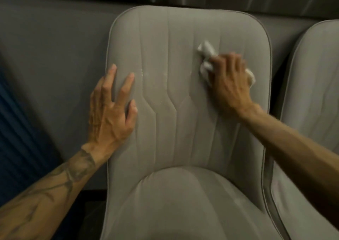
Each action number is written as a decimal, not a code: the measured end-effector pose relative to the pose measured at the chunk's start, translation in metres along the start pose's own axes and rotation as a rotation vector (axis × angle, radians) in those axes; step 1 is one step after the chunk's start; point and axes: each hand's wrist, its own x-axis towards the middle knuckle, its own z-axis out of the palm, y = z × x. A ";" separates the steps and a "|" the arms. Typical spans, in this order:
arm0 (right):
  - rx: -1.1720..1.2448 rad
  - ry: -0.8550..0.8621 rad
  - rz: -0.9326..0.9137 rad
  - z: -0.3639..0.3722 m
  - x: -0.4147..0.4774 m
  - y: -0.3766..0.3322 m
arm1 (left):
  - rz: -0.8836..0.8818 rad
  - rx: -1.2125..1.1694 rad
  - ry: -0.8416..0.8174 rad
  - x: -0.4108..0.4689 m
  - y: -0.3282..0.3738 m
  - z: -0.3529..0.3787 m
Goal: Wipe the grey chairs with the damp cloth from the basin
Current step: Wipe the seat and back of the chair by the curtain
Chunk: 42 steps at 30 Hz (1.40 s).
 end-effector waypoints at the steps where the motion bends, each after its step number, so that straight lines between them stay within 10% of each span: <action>1: -0.010 0.052 0.092 -0.001 0.016 0.007 | 0.000 0.003 0.001 0.000 0.000 0.000; 4: 0.002 0.120 0.294 -0.001 0.020 -0.003 | 0.004 0.006 -0.004 -0.001 -0.001 0.000; 9: -0.001 -0.155 0.030 -0.011 -0.016 -0.010 | -0.009 -0.014 -0.010 -0.001 0.002 -0.001; 16: -0.032 0.095 0.286 0.004 0.022 -0.010 | -0.005 -0.010 -0.004 -0.002 0.001 -0.001; 22: -0.043 -0.137 -0.055 -0.012 0.004 0.006 | -0.021 0.001 -0.013 -0.003 0.002 0.000; 28: -0.096 0.122 0.350 -0.003 0.035 0.001 | -0.018 -0.003 -0.015 -0.004 0.001 -0.001; 34: -0.121 -0.086 0.003 -0.014 0.028 0.020 | -0.033 -0.016 -0.023 -0.004 0.001 0.001; 42: -0.109 -0.013 0.237 -0.014 0.031 -0.007 | -0.027 -0.010 -0.018 -0.005 -0.001 0.002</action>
